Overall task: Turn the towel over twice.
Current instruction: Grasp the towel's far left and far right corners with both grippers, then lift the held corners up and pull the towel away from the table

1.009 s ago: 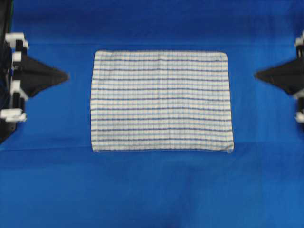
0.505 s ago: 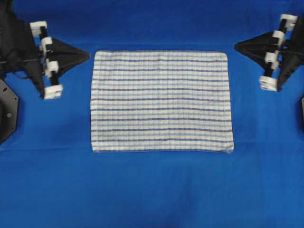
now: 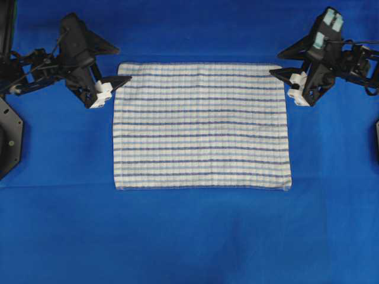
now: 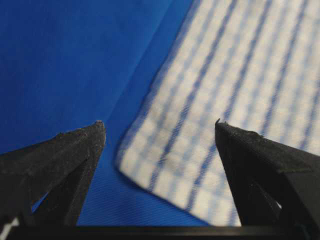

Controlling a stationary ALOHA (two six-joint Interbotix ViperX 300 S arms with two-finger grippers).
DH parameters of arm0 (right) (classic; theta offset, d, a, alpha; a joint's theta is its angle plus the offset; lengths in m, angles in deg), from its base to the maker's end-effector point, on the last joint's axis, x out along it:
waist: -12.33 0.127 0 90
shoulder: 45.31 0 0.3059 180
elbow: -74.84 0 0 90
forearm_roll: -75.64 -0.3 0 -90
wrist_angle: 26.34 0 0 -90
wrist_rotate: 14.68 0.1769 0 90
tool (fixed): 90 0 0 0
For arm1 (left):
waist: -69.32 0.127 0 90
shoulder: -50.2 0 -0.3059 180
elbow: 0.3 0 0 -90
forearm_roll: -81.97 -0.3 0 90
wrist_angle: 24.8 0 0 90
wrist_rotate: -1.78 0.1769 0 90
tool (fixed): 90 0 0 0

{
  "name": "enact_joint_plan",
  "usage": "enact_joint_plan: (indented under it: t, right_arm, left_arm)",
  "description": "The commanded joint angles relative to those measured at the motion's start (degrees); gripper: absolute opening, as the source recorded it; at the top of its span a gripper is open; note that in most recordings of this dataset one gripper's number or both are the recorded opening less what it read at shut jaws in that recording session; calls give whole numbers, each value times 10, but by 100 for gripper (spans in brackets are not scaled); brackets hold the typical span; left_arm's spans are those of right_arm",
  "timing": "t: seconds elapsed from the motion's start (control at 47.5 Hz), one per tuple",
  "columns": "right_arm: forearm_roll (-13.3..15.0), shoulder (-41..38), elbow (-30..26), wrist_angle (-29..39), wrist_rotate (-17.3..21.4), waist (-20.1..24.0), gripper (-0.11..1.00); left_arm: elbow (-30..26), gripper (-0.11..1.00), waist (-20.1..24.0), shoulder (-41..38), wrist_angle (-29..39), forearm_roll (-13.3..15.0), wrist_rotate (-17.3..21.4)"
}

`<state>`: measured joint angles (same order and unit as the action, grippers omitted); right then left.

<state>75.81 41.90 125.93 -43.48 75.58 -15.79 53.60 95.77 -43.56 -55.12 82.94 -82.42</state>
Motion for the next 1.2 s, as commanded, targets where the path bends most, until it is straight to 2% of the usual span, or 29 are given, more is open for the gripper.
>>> enact_joint_plan:
  t: [0.0, 0.336, 0.463, 0.568, 0.694, 0.82, 1.009, 1.178]
  right_arm:
    - [0, -28, -14, -11, -2, -10, 58]
    - [-1, -91, -27, -24, -4, -40, 58]
    - [-1, -104, -28, -24, -6, -40, 54]
    - [-1, -106, -29, -24, -7, -41, 38]
    - [1, -106, -29, -21, -9, -40, 6]
    - [2, -106, -29, -20, -9, -40, 5]
    - [2, -99, -29, -20, -7, -40, 5]
    - [0, -70, -30, -18, -4, -45, 5]
  left_arm:
    - [-12, 90, 7, -19, -17, -1, 9]
    - [-21, 89, 43, -114, -51, 0, 12]
    - [-26, 86, 48, -130, -50, 1, 11]
    - [-30, 69, 51, -140, -39, 1, 12]
    - [-36, 33, 50, -150, -18, 1, 12]
    - [-35, 4, 51, -149, -11, 1, 12]
    - [-33, 3, 51, -140, -10, 1, 8]
    - [-43, 3, 51, -99, 3, 1, 11]
